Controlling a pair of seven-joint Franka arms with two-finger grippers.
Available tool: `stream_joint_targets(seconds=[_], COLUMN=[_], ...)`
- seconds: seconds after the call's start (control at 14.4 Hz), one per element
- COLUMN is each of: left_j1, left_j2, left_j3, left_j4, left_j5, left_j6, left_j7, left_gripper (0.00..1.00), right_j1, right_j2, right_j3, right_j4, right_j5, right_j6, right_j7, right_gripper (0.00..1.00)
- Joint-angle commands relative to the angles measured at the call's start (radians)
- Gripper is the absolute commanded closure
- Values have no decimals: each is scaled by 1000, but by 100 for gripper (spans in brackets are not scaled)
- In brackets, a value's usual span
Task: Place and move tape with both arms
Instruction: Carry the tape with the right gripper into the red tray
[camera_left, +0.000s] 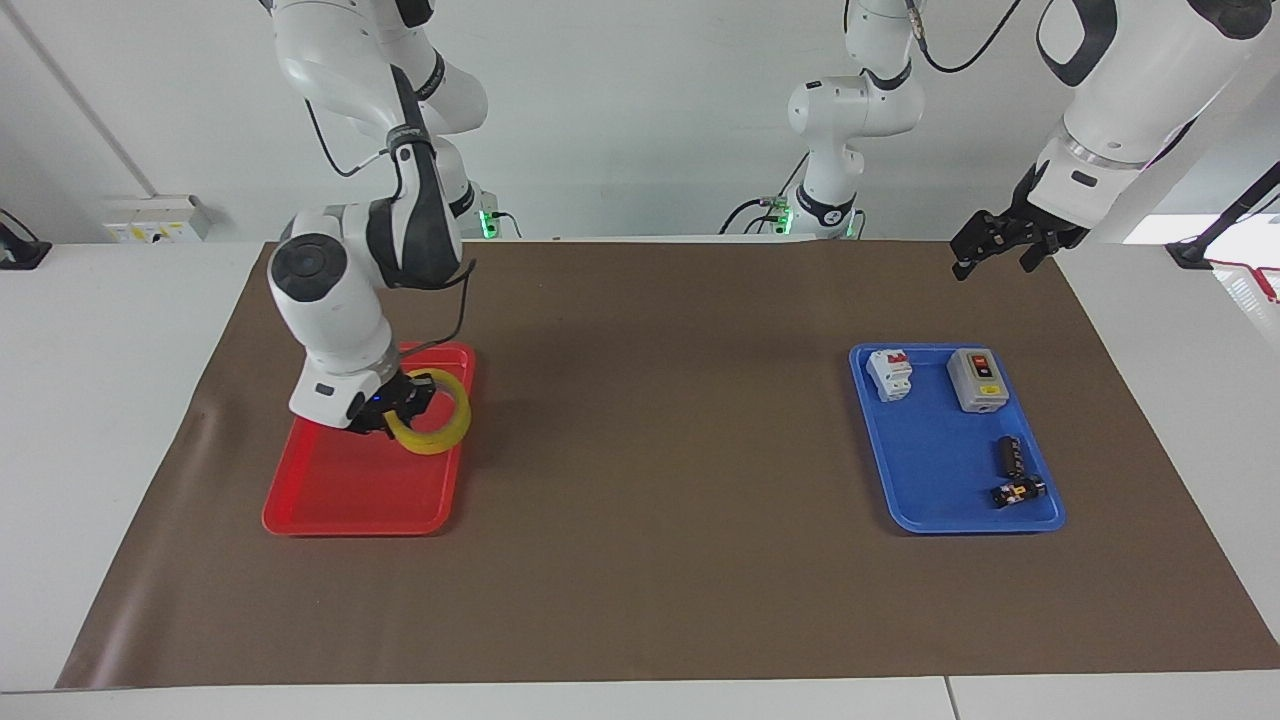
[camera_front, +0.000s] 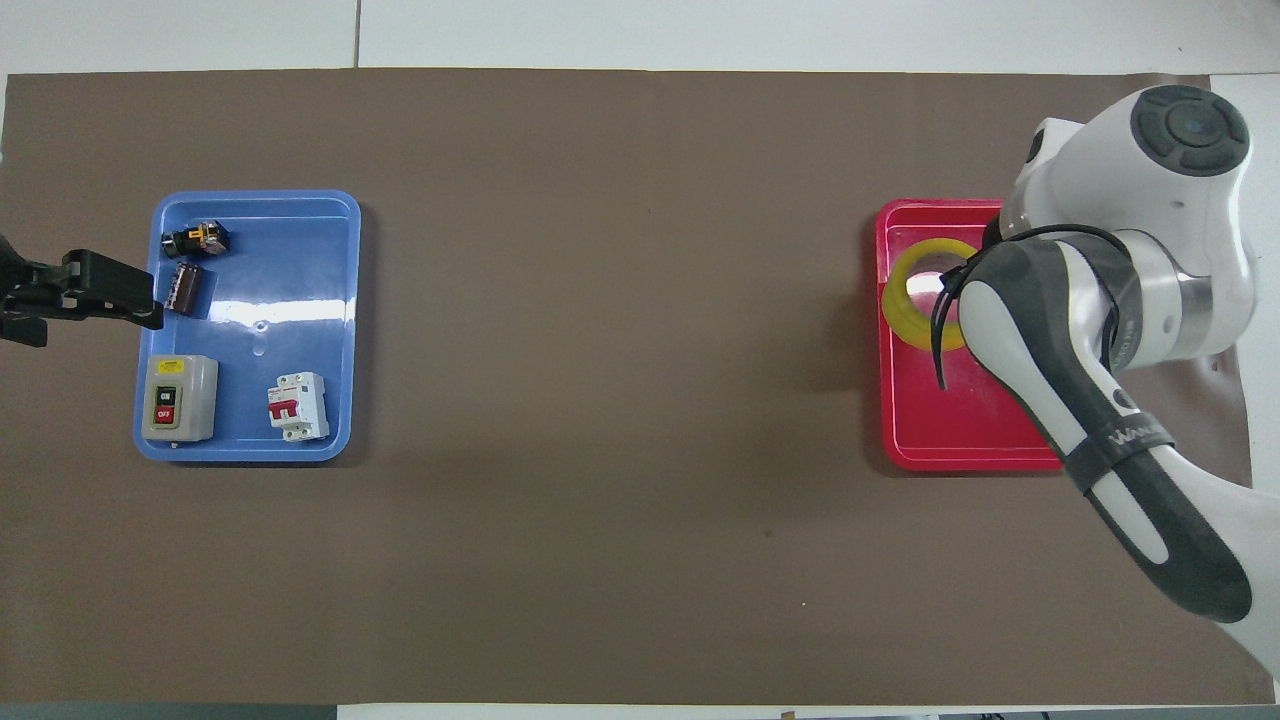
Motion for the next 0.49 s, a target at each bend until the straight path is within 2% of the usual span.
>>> stream_joint_targets(seconds=[0.0, 0.14, 0.42], left_j1=[10, 13, 10], left_j2=[-33, -33, -36], left_j3=[-6, -6, -6], left_j4=[-52, -52, -43], left_j5=[-22, -22, -22], left_j6=[26, 23, 28], left_j7=[12, 12, 10], left_gripper=[0, 0, 0], right_j1=[-86, -116, -131], right_j2=[-57, -72, -86], right_j3=[17, 16, 16], right_j4=[-157, -246, -317], right_j5=[53, 75, 76], right_j6=[161, 285, 341], right_j7=[-165, -195, -213], right_gripper=[100, 100, 100])
